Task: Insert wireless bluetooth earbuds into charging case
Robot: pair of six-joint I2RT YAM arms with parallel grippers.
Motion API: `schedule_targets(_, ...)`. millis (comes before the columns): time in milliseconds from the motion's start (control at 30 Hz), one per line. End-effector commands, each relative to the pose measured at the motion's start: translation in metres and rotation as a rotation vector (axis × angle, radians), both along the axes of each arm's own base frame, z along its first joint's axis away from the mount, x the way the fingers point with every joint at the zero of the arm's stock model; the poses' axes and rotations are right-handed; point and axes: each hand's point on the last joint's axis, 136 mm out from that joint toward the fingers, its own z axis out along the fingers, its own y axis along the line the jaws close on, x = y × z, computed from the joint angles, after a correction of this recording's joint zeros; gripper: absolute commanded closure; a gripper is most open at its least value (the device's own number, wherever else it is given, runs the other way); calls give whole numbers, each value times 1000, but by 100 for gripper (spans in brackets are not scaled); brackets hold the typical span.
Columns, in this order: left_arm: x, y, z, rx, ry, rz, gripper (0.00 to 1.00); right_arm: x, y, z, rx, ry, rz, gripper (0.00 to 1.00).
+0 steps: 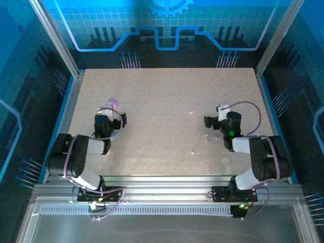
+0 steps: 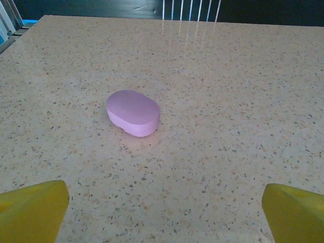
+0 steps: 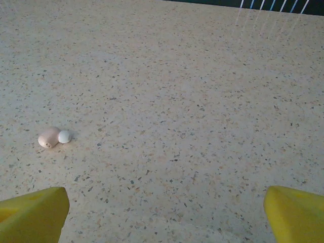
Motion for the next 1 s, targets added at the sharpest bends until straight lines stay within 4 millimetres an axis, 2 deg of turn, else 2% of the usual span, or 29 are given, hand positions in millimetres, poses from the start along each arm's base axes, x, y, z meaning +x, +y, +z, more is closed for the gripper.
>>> schedule_targets(0, 7, 0, 10, -11, -32, -10, 1, 8, 0, 12, -5, -42, 7, 0)
schedule_targets(733, 6, -1, 11, -17, -37, -17, 1, 7, -1, 12, -1, -40, 10, 0)
schedule_targets(833, 1, 3, 15, -16, -62, 8, 1, 7, 3, 14, -16, -43, 23, 0)
schedule_targets(967, 6, 0, 23, -12, -24, -9, 1, 9, 3, 17, -24, -30, 13, 0)
